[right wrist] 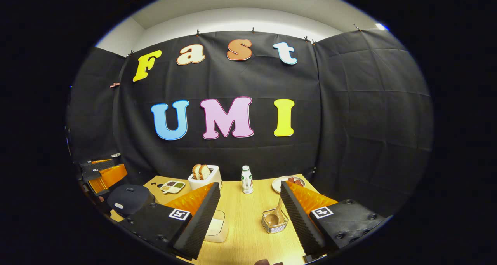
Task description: Close the left gripper, press the button to open the rice cooker; take a wooden spoon from the chopstick holder with the right hand, scoop a spoonful of rice and pour it into the rice cooker, then put the wooden spoon back into the chopstick holder.
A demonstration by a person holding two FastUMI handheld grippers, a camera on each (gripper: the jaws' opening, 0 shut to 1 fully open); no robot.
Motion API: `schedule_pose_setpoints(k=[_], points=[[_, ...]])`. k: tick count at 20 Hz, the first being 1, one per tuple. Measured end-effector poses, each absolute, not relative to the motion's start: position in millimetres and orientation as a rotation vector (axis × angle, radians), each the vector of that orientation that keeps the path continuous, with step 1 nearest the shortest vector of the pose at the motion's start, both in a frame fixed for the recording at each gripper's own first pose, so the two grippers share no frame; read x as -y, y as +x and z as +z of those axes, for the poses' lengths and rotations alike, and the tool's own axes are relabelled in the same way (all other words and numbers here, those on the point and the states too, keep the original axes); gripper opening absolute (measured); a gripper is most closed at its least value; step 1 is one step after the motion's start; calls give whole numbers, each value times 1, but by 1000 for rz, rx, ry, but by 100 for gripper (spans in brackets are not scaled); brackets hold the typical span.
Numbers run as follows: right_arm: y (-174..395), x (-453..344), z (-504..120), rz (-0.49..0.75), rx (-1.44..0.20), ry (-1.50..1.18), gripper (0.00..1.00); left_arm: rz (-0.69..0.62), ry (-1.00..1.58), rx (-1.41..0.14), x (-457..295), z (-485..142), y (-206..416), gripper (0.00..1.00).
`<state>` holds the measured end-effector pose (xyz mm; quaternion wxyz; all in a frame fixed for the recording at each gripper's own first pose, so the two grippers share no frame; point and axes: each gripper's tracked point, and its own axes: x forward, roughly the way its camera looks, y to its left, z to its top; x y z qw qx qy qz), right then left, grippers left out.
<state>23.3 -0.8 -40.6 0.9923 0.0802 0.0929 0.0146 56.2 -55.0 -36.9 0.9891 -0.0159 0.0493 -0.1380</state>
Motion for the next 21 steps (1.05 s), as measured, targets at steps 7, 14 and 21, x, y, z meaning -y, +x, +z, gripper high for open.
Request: schedule_pose_setpoints(k=[7, 14, 21], points=[[40, 15, -34, 63, -153, 167, 97, -288, -51, -90, 85, -35, 58, 93], [44, 34, -50, 132, -184, 151, 93, -228, -89, -110, 109, -41, 61, 94], [33, 45, -64, 181, -205, 116, 97, -223, -52, -106, 138, -42, 54, 94]])
